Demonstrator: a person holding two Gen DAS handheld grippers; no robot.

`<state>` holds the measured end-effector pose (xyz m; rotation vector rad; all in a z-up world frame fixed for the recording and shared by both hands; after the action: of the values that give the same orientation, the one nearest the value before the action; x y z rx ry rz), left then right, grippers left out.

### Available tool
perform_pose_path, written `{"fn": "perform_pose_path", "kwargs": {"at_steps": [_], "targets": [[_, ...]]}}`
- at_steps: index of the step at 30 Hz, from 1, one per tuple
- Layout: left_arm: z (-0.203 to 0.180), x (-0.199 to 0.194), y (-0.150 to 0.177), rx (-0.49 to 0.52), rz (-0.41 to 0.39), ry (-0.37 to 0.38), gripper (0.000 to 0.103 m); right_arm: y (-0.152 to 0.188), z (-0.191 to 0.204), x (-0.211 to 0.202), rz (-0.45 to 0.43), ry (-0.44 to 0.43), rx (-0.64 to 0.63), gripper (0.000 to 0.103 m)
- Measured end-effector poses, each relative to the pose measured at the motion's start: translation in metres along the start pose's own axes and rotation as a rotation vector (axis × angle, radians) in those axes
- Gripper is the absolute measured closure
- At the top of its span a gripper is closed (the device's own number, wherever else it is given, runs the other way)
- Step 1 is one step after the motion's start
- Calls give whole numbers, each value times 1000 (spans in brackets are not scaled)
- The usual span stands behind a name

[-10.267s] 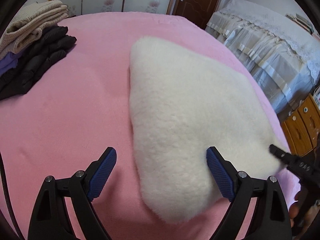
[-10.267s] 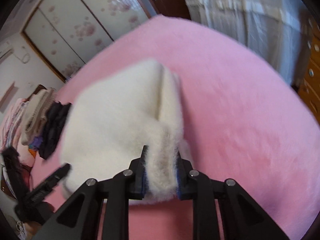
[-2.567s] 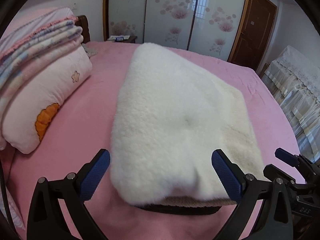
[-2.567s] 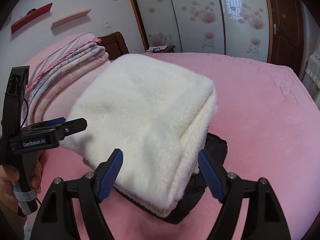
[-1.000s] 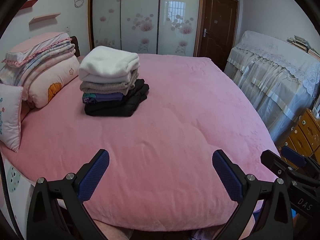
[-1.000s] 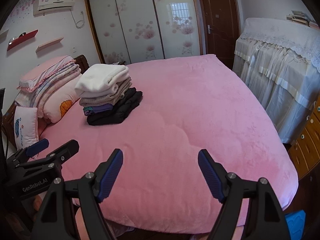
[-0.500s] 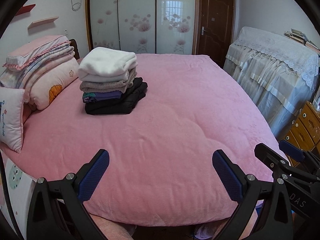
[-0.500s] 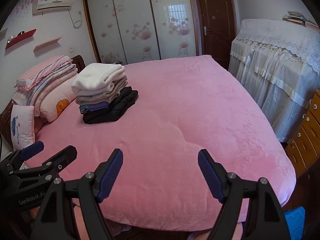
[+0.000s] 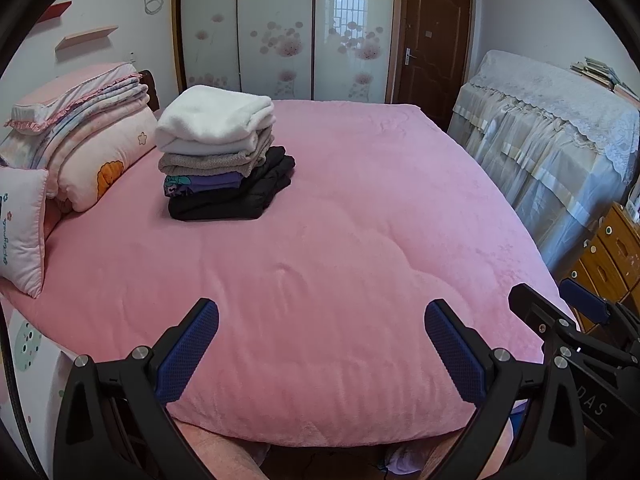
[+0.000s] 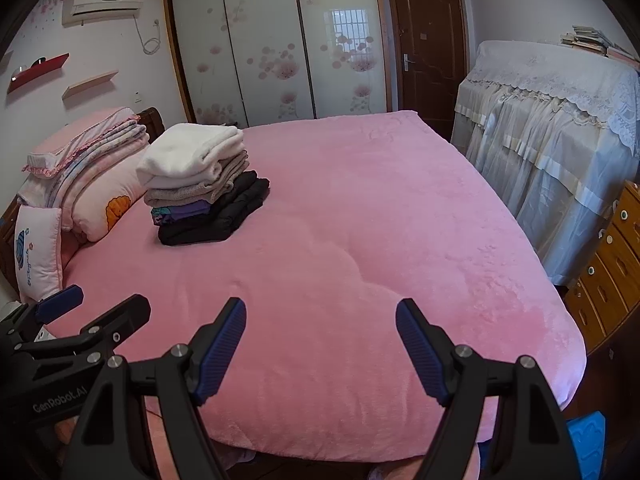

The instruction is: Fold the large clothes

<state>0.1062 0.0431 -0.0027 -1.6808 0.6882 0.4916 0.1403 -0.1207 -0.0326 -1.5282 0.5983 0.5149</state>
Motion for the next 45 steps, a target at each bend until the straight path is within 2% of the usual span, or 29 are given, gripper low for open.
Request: {"fn": "perform_pose_path", "kwargs": {"at_steps": [45], "targets": [[7, 1, 12, -47, 14, 14, 1, 0, -11, 1, -10, 23, -17, 25]]}}
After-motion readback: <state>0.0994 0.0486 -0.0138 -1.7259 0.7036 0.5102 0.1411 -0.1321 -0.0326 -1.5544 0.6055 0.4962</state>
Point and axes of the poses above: each gripper's, at about its wrist camera, not at the fingertips, and x roughly the way its jaws point, z to its left, y to its underside, the point moved 9 cm from there along x, roughly the way its jaws point, and after that the axes turned 14 degrees about y, right-handed, at the moved point
